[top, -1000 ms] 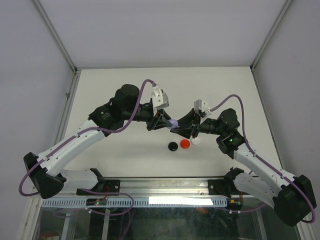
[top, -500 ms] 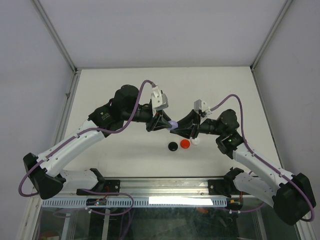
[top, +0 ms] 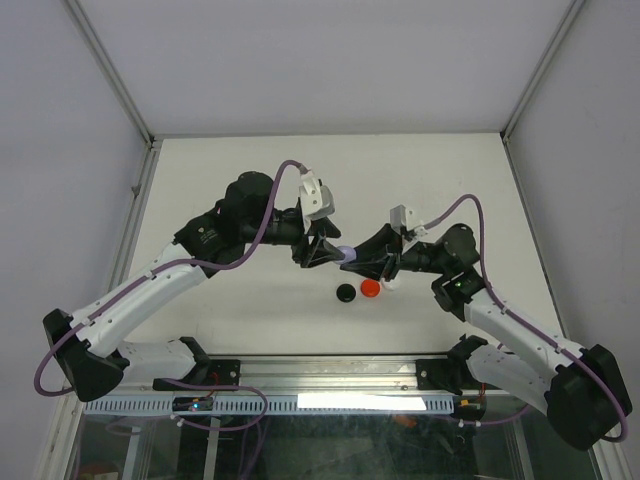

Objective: Insert the wireless bluetooth earbuds into the charging case
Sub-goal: Open the charging case.

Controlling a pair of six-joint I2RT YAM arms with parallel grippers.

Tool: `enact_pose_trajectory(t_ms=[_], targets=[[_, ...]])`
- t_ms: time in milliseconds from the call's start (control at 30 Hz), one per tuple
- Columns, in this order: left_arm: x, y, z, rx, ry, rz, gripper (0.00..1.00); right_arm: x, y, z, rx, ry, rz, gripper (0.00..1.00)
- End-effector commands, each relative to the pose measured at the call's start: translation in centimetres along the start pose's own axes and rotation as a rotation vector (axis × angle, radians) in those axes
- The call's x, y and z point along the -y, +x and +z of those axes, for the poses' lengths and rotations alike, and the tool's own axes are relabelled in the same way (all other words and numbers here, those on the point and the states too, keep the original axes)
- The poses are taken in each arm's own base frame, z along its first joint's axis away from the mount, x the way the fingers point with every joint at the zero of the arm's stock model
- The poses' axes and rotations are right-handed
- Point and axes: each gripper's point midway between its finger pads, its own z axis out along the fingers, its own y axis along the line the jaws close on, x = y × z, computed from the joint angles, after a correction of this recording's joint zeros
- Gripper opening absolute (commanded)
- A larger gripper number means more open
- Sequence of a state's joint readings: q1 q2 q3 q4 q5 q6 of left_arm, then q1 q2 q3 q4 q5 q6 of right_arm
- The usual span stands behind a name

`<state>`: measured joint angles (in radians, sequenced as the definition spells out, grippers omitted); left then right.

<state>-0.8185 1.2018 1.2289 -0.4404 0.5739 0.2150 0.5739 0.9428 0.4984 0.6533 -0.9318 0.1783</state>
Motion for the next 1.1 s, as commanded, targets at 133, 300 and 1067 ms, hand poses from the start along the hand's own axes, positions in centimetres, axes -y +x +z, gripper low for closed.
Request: enact_pose_trajectory(t_ms=[133, 300, 1067], targets=[[0.2, -2.0, -0.2, 0.077, -0.002, 0.032, 0.53, -0.8, -1.8, 0.0, 0.095, -0.021, -0.072, 0.00], [0.5, -1.3, 0.2, 0.065, 0.027, 0.018, 0.61, -0.7, -1.9, -0.1, 0.116, -0.007, -0.079, 0.00], [-2.4, -2.6, 0.5, 0.138, -0.087, -0.088, 0.53, -1.4, -1.6, -0.7, 0.165, -0.006, -0.082, 0.00]])
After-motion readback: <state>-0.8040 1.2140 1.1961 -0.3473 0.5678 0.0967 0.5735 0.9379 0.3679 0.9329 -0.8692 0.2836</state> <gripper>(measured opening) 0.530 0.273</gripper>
